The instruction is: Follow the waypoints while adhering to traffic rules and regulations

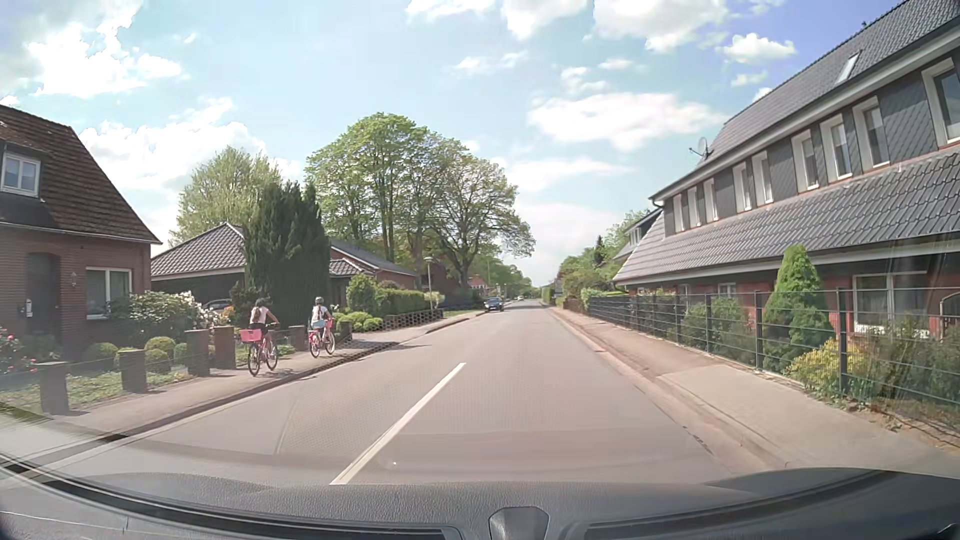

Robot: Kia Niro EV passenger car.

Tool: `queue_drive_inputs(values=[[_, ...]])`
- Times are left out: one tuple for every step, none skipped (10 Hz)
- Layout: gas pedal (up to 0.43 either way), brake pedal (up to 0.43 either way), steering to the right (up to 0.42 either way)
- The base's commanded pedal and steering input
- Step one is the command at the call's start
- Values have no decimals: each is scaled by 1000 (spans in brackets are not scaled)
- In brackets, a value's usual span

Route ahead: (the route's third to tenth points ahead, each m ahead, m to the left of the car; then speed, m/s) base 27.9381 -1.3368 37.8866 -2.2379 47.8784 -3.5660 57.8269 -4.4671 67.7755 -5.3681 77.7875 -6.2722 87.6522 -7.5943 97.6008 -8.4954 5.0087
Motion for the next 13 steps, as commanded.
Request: queue_drive_inputs(values=[[87,0,155],[87,0,139],[87,0,122],[87,0,104],[87,0,87],[87,0,73],[98,0,48],[118,0,21],[157,0,0],[177,0,-13],[197,0,-16],[209,0,-13],[228,0,-13]])
